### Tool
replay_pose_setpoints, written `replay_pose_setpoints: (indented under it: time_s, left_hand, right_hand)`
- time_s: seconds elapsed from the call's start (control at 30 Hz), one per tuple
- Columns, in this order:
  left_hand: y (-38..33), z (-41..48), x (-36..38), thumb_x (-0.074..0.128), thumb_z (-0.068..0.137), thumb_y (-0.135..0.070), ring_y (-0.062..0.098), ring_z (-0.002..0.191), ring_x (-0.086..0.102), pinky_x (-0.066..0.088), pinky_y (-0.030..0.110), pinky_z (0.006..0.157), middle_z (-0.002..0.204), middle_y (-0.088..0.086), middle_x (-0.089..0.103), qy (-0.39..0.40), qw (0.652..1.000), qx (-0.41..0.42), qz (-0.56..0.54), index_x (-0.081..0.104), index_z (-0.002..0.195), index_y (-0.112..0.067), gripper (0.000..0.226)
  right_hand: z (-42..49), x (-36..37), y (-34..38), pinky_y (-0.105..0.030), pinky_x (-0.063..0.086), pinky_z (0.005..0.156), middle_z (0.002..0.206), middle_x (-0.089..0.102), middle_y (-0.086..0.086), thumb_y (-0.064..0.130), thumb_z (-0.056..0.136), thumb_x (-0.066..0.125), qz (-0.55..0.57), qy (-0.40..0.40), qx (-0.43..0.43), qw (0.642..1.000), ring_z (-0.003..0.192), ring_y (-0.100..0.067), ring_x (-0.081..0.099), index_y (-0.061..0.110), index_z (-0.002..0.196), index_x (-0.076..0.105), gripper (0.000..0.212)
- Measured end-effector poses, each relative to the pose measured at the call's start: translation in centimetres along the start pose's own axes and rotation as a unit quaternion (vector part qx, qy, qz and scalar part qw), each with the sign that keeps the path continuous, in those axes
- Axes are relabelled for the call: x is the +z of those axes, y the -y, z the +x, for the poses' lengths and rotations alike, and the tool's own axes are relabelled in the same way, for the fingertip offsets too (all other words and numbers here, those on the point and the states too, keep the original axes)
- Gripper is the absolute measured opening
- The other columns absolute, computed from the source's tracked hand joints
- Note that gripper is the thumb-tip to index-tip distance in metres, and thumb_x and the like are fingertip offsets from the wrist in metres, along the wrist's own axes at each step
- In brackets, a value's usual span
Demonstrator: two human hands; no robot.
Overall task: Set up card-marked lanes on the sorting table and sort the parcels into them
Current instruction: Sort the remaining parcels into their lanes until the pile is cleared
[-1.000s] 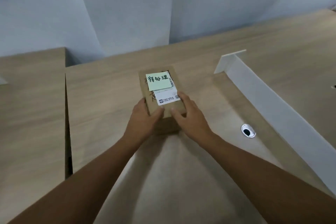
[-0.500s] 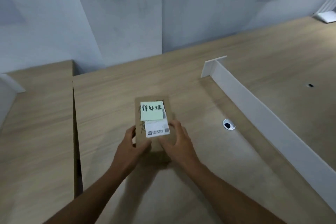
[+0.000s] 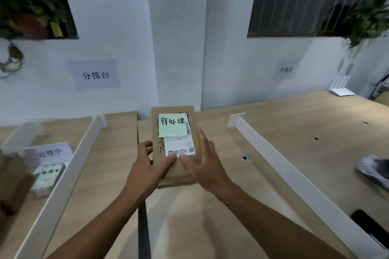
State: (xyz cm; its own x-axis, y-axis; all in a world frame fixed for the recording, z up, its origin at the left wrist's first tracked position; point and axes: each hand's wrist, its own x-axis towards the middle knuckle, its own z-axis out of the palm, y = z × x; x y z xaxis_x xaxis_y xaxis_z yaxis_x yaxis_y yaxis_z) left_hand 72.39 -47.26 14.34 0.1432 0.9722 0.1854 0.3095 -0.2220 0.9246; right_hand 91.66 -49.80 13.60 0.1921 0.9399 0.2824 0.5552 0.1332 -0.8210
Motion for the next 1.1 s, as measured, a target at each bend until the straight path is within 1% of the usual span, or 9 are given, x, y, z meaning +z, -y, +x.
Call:
replay_pose_setpoints:
  time_s: [0.17,0.3,0.47,0.57,0.67,0.73,0.83,1.03,1.1]
  left_hand:
    - [-4.7,-8.1,-7.2,0.074,0.068,-0.074,-0.003,0.107,0.065,0.060,0.034,0.086,0.128,-0.028,0.057,-0.048,0.998,0.031,-0.009,0.027,0.142,-0.057,0.089]
    - [-6.4,-13.7,-12.6,0.073,0.069,-0.071,0.003,0.111,0.065,0.056,0.023,0.079,0.126,-0.026,0.060,-0.094,0.995,0.032,-0.004,0.026,0.144,-0.057,0.090]
    - [-7.1,-19.3,-19.7,0.071,0.074,-0.069,-0.019,0.099,0.061,0.050,0.008,0.071,0.115,-0.044,0.056,-0.155,0.986,0.037,0.040,0.025,0.141,-0.058,0.082]
    - [-6.8,-22.0,-24.2,0.072,0.077,-0.069,-0.008,0.112,0.062,0.052,0.024,0.089,0.131,-0.031,0.057,-0.192,0.979,0.030,0.055,0.024,0.145,-0.055,0.085]
    - [-5.9,-24.6,-28.7,0.070,0.073,-0.074,-0.003,0.117,0.060,0.052,0.038,0.100,0.134,-0.025,0.058,-0.225,0.972,0.017,0.069,0.024,0.145,-0.054,0.088]
    - [-5.0,-26.5,-32.1,0.069,0.071,-0.075,-0.005,0.115,0.061,0.052,0.040,0.100,0.132,-0.025,0.059,-0.248,0.966,0.001,0.077,0.023,0.143,-0.056,0.087]
    - [-3.2,-29.5,-37.7,0.069,0.072,-0.073,-0.017,0.109,0.057,0.052,0.033,0.095,0.119,-0.043,0.058,-0.279,0.956,-0.007,0.086,0.024,0.143,-0.055,0.086]
    - [1.2,-37.3,-52.2,0.071,0.075,-0.067,0.007,0.109,0.067,0.060,0.034,0.080,0.129,-0.030,0.057,-0.338,0.934,-0.028,0.114,0.022,0.146,-0.053,0.087]
    - [2.8,-40.0,-57.3,0.074,0.079,-0.060,0.007,0.113,0.065,0.059,0.040,0.087,0.134,-0.027,0.057,-0.352,0.927,-0.031,0.124,0.022,0.149,-0.051,0.088]
  right_hand:
    - [-6.0,-0.2,8.2,-0.027,0.039,0.110,0.138,0.038,0.013,0.063,0.081,0.066,0.049,0.032,-0.066,0.996,0.121,0.007,0.040,0.054,0.155,0.013,0.092]
    - [-9.7,2.0,13.9,-0.035,0.037,0.118,0.152,0.035,0.014,0.057,0.083,0.066,0.076,0.078,-0.109,0.988,0.136,0.001,0.038,0.051,0.156,0.014,0.089]
    - [-13.1,6.5,19.9,-0.035,0.032,0.119,0.159,0.028,0.015,0.061,0.081,0.061,0.082,0.121,-0.158,0.976,0.144,-0.003,0.030,0.047,0.157,0.009,0.093]
    - [-14.8,9.9,23.2,-0.030,0.032,0.114,0.159,0.027,0.016,0.060,0.083,0.061,0.096,0.142,-0.183,0.968,0.144,-0.002,0.030,0.046,0.157,0.009,0.092]
    - [-16.8,14.0,26.4,-0.013,0.025,0.106,0.155,0.028,0.021,0.059,0.083,0.062,0.119,0.167,-0.199,0.958,0.137,0.014,0.026,0.046,0.156,0.011,0.091]
    - [-18.1,17.1,28.8,-0.011,0.022,0.106,0.151,0.026,0.023,0.059,0.082,0.062,0.128,0.191,-0.204,0.952,0.132,0.021,0.023,0.043,0.157,0.010,0.093]
    - [-20.2,22.2,32.7,-0.024,0.028,0.113,0.156,0.028,0.014,0.058,0.081,0.064,0.127,0.218,-0.216,0.943,0.140,0.003,0.029,0.044,0.157,0.010,0.094]
    - [-26.6,35.7,42.1,-0.027,0.027,0.112,0.162,0.022,0.019,0.062,0.081,0.061,0.128,0.280,-0.249,0.918,0.142,0.001,0.027,0.049,0.155,0.004,0.094]
    - [-29.0,40.3,45.3,-0.025,0.025,0.112,0.158,0.023,0.023,0.059,0.083,0.062,0.141,0.299,-0.260,0.907,0.141,0.005,0.025,0.046,0.157,0.005,0.094]
